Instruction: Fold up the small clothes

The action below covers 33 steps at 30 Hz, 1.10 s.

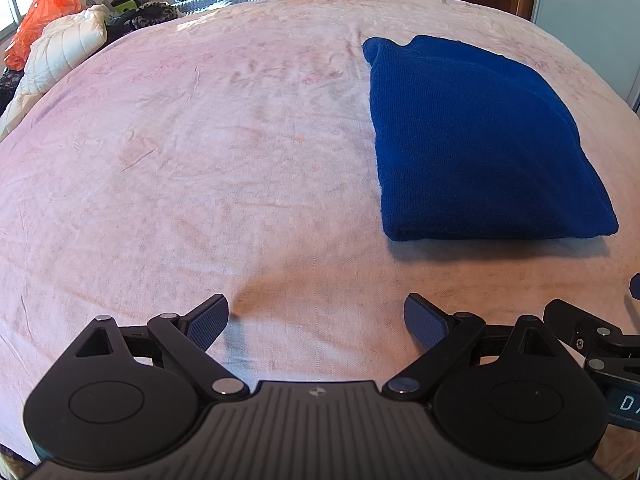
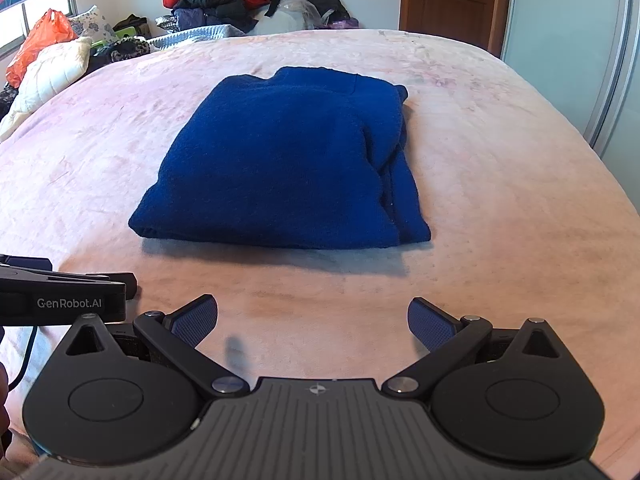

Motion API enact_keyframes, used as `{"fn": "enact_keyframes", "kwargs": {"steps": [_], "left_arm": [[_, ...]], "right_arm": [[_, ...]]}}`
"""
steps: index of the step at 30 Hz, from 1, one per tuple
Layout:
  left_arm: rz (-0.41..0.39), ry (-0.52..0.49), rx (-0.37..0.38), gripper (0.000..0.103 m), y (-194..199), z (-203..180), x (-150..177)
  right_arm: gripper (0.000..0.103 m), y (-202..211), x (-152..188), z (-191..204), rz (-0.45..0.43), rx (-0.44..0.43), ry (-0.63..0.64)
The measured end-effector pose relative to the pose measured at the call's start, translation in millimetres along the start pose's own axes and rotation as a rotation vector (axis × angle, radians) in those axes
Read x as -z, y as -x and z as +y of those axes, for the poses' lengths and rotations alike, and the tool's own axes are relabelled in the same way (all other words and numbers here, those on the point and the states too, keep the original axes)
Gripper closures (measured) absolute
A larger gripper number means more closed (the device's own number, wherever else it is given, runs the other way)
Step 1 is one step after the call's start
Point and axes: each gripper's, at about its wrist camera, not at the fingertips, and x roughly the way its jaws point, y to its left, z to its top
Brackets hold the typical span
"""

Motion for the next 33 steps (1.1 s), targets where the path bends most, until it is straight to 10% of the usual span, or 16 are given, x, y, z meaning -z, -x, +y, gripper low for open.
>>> {"fn": "enact_keyframes", "kwargs": {"steps": [33], "left_arm": [[-0.055, -0.043, -0.013, 0.008, 6.3, -0.3, 0.6]], "right_arm": [[0.001, 0.1, -1.2, 0.5, -0.006, -0.027, 0.005]]}}
